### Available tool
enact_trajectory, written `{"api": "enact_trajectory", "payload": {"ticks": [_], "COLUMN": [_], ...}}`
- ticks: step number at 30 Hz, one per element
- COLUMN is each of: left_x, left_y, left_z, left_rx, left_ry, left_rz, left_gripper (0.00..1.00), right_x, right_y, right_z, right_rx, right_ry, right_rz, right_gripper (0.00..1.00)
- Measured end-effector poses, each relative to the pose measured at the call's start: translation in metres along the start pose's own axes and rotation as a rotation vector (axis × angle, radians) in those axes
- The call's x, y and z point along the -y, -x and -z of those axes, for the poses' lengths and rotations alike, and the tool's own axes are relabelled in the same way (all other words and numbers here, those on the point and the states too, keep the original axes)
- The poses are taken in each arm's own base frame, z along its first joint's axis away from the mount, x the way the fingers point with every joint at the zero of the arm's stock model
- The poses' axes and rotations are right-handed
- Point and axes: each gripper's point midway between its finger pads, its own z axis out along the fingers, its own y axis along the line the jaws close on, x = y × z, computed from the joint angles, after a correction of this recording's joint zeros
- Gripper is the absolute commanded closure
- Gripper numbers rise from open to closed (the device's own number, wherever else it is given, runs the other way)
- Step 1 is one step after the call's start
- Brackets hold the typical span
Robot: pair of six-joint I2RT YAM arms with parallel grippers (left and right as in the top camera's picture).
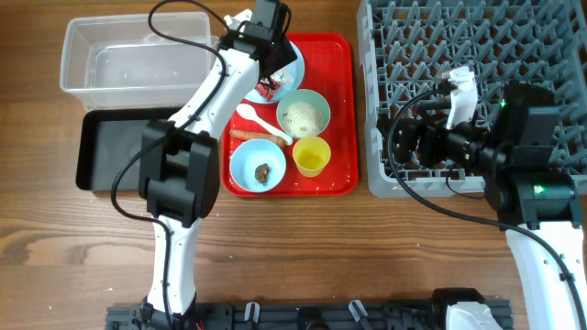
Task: Sort waste into correct bins and load items into the dishwasher rack
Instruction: 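Reach the left gripper to the blue plate and grasp the red wrapper, then carry the red wrapper with the left gripper into the clear bin, release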
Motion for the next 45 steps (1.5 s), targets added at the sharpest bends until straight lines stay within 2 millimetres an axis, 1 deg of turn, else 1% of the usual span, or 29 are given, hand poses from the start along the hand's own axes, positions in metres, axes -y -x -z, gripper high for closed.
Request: {"api": "enact_trajectory", "payload": {"ticks": [4,7,9,12,20,24,25,27,29,32,33,34,35,45], "left_x": [-0.001,-0.005,-0.008,-0.01,-0.003,-0.001,-0.001,-0.006,-0.006,-0.007,-0.007,-0.007,-0.007,-0.013], "left_y": [-0.003,-0.009,-0.014,-0.018,-0.011,-0.011,-0.012,-0.019,-0.017,-0.018,-0.018,-0.018,-0.019,-0.023], "left_z": [-0.008,-0.018,-0.025,-0.031,-0.032,-0.039,-0.041,-0.052,-0.054,-0.055,-0.055,-0.055,-0.055,-0.052], "left_rx": [-0.006,-0.019,-0.03,-0.039,-0.011,-0.003,-0.005,-0.015,-0.005,-0.006,-0.006,-0.007,-0.008,-0.031], "left_ry": [0.006,0.021,0.032,0.041,0.012,0.003,0.005,0.021,0.026,0.028,0.028,0.029,0.03,0.054], "left_rz": [-0.001,-0.005,-0.007,-0.004,0.004,0.006,0.006,0.004,0.012,0.013,0.01,0.016,0.015,0.001], "left_gripper": [0.05,0.05,0.1,0.13,0.13,0.14,0.2,0.37,0.51,0.77,0.88,0.94,0.96,0.96], "right_x": [0.0,0.0,0.0,0.0,0.0,0.0,0.0,0.0,0.0,0.0,0.0,0.0,0.0,0.0], "right_y": [0.0,0.0,0.0,0.0,-0.002,-0.004,-0.004,-0.004,-0.004,-0.004,-0.004,-0.004,-0.004,-0.004], "right_z": [0.0,0.0,0.0,0.0,0.0,0.0,0.0,0.0,0.0,0.0,0.0,0.0,0.0,0.0], "right_rx": [-0.001,-0.001,-0.001,-0.001,-0.009,-0.014,-0.014,-0.014,-0.015,-0.015,-0.015,-0.015,-0.015,-0.015], "right_ry": [0.0,0.0,0.0,0.0,0.0,0.0,0.0,0.0,0.0,0.0,0.0,0.0,0.0,0.0], "right_rz": [-0.001,-0.001,-0.001,-0.001,-0.007,-0.011,-0.01,-0.011,-0.011,-0.011,-0.011,-0.012,-0.011,-0.011], "right_gripper": [0.0,0.0,0.0,0.0,0.0,0.0,0.0,0.01,0.0,0.0,0.0,0.0,0.0,0.0]}}
